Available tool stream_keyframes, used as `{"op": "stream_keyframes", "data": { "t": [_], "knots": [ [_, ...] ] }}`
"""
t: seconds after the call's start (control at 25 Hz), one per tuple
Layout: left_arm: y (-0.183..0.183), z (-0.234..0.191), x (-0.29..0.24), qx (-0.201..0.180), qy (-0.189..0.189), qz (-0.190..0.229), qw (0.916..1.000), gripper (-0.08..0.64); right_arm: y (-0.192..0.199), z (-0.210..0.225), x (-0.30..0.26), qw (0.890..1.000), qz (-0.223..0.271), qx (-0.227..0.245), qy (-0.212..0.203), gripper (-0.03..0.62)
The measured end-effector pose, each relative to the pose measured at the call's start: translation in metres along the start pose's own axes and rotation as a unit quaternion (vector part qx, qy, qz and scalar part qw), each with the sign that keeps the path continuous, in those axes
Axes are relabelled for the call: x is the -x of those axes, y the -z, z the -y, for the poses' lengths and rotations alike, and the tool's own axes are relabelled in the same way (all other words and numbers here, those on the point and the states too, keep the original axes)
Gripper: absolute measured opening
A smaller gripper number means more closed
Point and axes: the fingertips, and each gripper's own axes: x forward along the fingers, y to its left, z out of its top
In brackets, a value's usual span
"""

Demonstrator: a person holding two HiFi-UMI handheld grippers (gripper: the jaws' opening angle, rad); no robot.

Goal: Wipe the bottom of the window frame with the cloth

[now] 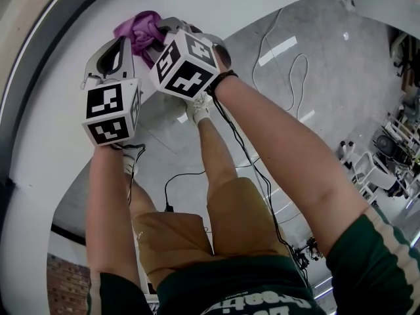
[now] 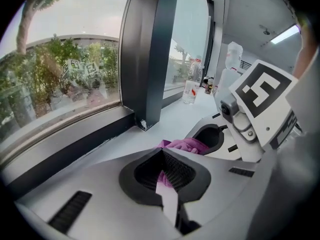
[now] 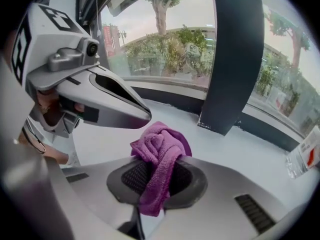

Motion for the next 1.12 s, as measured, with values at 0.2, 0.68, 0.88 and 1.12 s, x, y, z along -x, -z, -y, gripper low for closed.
{"op": "stream_keyframes", "data": {
  "t": [0.2, 0.68, 0.88, 1.12],
  "knots": [
    [-0.007, 0.004, 0.005, -0.010, 0.000, 0.019, 0.9998, 0.008, -0.003, 0.002, 0.016, 0.999, 0.041, -0.033, 0.006, 0.067],
    [-0.097, 0.022, 0.130, -0.049, 0.015, 0.072, 0.9961, 0.008, -0.091, -0.021, 0.152, 0.984, 0.125, -0.085, 0.096, 0.068],
    [-0.135, 0.045, 0.215, -0.038, 0.012, 0.086, 0.9955, 0.008, -0.130, -0.057, 0.232, 0.978, 0.142, -0.101, 0.110, 0.069],
    [-0.190, 0.063, 0.311, -0.055, 0.023, 0.133, 0.9893, 0.008, -0.194, -0.096, 0.308, 0.967, 0.190, -0.119, 0.124, 0.069]
  ]
}}
